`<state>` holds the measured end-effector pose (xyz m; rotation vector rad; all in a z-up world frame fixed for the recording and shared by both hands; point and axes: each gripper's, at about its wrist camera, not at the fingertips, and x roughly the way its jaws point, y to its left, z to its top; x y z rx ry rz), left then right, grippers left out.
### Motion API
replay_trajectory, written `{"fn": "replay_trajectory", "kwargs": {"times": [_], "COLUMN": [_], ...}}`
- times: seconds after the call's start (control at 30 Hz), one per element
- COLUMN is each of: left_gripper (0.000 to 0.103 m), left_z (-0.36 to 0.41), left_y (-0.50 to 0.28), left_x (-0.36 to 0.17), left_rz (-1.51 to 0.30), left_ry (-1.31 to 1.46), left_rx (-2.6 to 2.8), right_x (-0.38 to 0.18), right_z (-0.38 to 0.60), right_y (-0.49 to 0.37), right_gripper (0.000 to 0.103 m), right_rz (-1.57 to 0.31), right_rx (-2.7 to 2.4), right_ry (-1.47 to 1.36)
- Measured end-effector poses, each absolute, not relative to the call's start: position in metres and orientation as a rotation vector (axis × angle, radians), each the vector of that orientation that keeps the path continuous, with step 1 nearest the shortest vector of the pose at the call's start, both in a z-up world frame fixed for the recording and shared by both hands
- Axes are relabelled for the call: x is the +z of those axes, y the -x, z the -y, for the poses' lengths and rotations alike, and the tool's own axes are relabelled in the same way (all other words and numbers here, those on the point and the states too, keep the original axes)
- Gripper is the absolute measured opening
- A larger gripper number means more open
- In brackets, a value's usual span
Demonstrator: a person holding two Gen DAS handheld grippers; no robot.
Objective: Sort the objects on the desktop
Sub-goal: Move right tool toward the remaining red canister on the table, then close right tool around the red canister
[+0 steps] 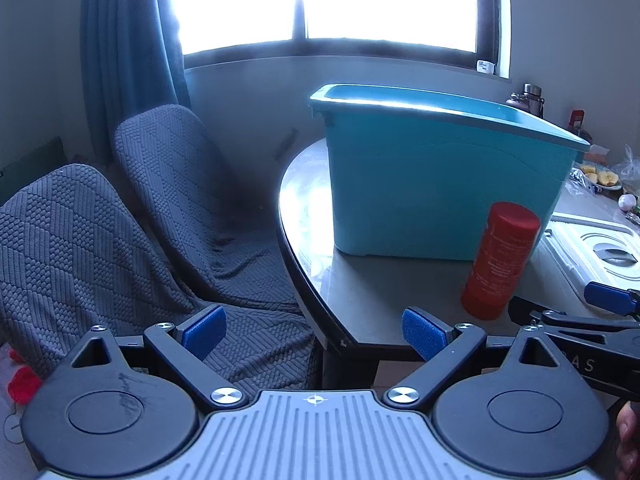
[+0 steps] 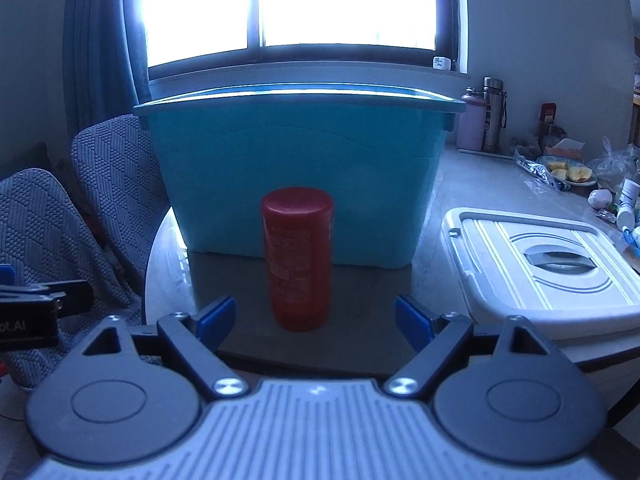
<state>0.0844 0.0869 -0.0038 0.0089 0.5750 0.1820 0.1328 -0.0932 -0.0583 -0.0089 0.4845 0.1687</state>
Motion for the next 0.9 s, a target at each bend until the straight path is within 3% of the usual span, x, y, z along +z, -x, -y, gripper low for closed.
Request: {"fn": "replay_trajectory", "kwargs": {"times": [0.83, 0.9], "left_gripper": [0.096, 0.096], "left_z": [-0.103, -0.103], "left_y": [-0.143, -0.145], "left_x": [-0.017, -0.017], "left_rz": [-0.595, -0.595], "left_ry": [0.034, 0.034], "left_rx": [0.242, 0.245], "right_x": [-0.075, -0.075], "right_z": [0.074, 0.072], "right_y": [-0.204, -0.205], "right_gripper": [0.086, 0.072], "right_rz": [-0.543, -0.536], "right_rx": [0.219, 0.212], "right_ry": [0.041, 0.050]}}
